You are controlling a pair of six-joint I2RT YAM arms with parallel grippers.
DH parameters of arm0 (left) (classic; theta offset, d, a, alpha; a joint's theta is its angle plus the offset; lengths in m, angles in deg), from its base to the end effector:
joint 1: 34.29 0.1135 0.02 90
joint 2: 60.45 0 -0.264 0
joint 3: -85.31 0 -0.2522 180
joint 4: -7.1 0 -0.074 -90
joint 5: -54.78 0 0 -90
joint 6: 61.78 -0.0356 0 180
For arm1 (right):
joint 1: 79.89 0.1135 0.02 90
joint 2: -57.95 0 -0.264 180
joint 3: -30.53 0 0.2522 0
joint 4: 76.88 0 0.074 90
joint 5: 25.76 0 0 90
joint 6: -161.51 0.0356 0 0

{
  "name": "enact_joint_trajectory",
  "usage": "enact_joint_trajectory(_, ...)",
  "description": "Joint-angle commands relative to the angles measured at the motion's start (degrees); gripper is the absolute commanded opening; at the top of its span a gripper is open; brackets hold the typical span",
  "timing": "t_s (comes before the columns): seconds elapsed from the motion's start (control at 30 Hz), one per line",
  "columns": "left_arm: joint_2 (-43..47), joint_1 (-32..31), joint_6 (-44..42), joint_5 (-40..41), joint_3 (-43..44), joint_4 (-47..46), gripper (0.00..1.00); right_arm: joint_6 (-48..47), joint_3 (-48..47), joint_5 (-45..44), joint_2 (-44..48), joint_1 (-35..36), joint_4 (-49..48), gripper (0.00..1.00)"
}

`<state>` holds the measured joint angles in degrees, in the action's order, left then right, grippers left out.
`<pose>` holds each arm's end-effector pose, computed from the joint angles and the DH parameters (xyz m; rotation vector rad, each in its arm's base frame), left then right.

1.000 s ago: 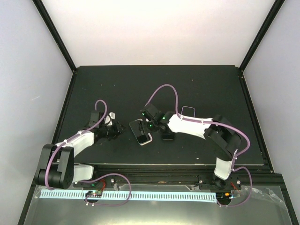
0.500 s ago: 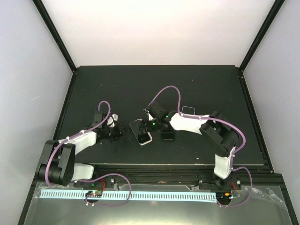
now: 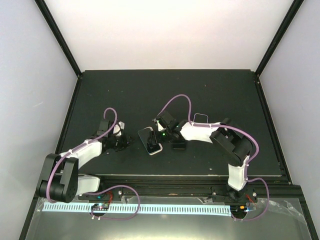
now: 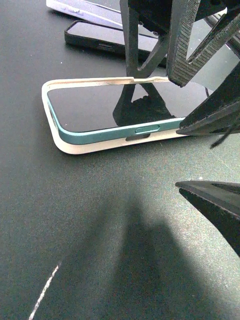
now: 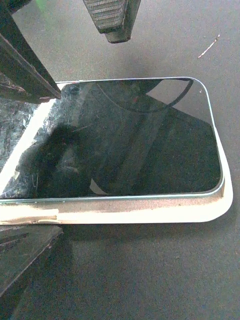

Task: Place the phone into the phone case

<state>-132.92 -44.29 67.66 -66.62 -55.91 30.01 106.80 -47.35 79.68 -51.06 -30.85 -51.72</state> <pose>0.2014 -0.0543 0.1382 -0.4589 2.6294 -1.0128 0.2432 0.2947 0.1426 -0.4430 2.7273 0.8388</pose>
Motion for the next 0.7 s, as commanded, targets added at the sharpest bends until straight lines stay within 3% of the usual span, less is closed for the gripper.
enact_joint_trajectory(0.0,1.9,-0.3,-2.3,1.5,2.1,2.8,0.27,1.8,1.4,3.4,-0.1,-0.2,-3.6,0.66)
enact_joint_trajectory(0.67,1.3,-0.5,-4.3,1.3,1.5,3.8,0.29,11.7,10.4,11.1,3.4,1.8,-16.5,0.55)
